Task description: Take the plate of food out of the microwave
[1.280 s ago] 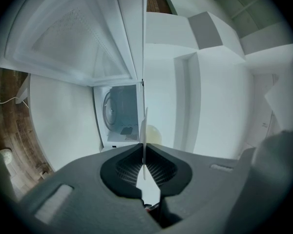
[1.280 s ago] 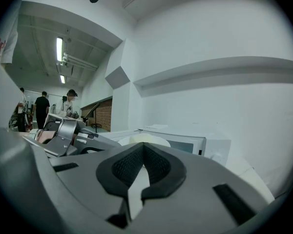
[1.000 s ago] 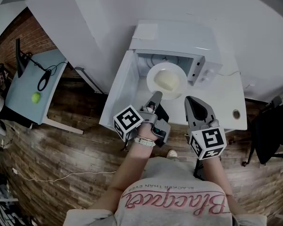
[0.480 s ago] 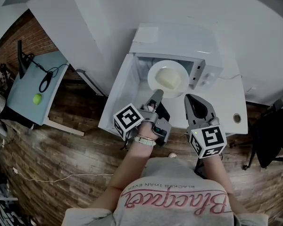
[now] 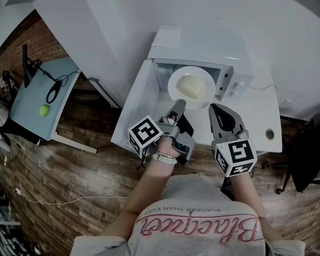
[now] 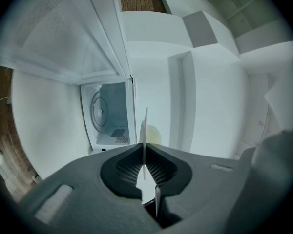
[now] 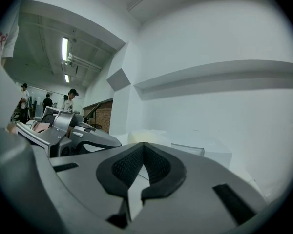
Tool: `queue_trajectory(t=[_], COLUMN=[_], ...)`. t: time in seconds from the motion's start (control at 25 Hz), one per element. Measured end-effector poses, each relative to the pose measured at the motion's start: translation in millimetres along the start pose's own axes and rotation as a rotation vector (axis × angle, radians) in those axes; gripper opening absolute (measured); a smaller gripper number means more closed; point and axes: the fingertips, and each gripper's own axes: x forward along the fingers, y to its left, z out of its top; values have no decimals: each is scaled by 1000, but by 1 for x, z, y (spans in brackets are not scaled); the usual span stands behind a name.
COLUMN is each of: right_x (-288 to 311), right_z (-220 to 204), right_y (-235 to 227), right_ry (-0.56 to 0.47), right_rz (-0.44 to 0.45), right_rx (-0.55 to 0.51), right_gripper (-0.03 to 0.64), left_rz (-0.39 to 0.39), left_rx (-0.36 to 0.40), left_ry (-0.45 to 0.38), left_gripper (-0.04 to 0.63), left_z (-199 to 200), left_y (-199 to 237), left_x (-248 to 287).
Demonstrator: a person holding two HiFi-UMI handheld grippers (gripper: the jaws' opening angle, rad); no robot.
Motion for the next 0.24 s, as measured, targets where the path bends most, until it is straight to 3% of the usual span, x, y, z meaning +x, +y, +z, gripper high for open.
queue_trajectory(t=[0.24], right_x=[-4], right_z=[-1], right_y=[-6], right_ry=[-2], right_rz=[-7], right_rx=[10], right_gripper=[9], left_rz=[-4], left_rx=[-4], left_ry=[-3], left_gripper=[18], left_z=[-6], left_y=[-1], left_x=[1])
